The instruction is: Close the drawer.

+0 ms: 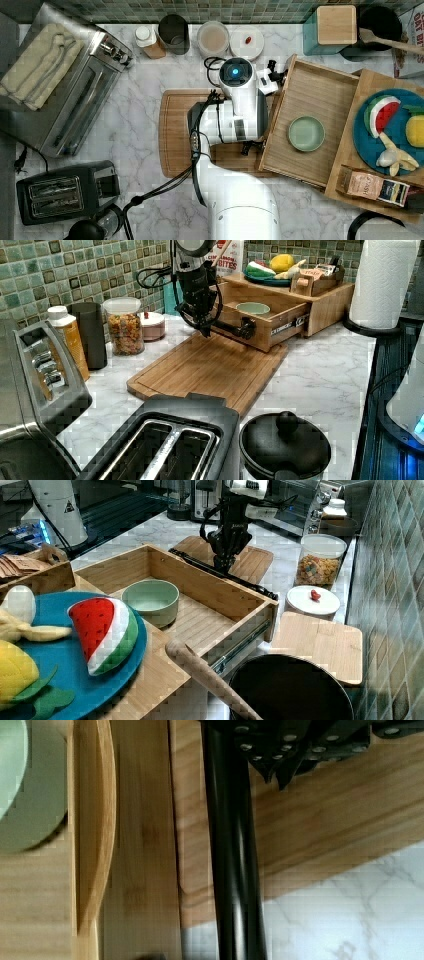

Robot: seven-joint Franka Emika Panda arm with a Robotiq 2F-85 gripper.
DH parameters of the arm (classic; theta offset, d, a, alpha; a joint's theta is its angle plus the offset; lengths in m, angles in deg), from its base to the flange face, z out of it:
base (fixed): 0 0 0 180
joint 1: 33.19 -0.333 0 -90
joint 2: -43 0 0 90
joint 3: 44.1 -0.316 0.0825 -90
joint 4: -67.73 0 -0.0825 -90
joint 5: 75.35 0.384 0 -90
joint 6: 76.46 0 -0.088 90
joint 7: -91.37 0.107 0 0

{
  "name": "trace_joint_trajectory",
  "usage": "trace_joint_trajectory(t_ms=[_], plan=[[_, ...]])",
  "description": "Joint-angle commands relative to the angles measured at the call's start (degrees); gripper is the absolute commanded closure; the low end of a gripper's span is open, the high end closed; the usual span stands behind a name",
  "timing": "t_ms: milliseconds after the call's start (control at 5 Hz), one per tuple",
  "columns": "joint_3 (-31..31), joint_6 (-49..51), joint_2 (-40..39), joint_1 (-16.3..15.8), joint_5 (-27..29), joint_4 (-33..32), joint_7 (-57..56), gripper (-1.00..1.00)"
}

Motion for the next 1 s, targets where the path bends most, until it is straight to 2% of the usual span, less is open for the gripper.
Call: trace_joint_trajectory(t_ms=[200,800,1000], plan=[[3.3,0.0,7.5,5.7,-0.6,-1.5,-7.2,1.00],[7.5,1.6,7.7,14.4,1.7,0.4,-19.3,1.00],[8.3,-2.1,7.2,17.6,2.5,-0.5,-23.2,1.00]])
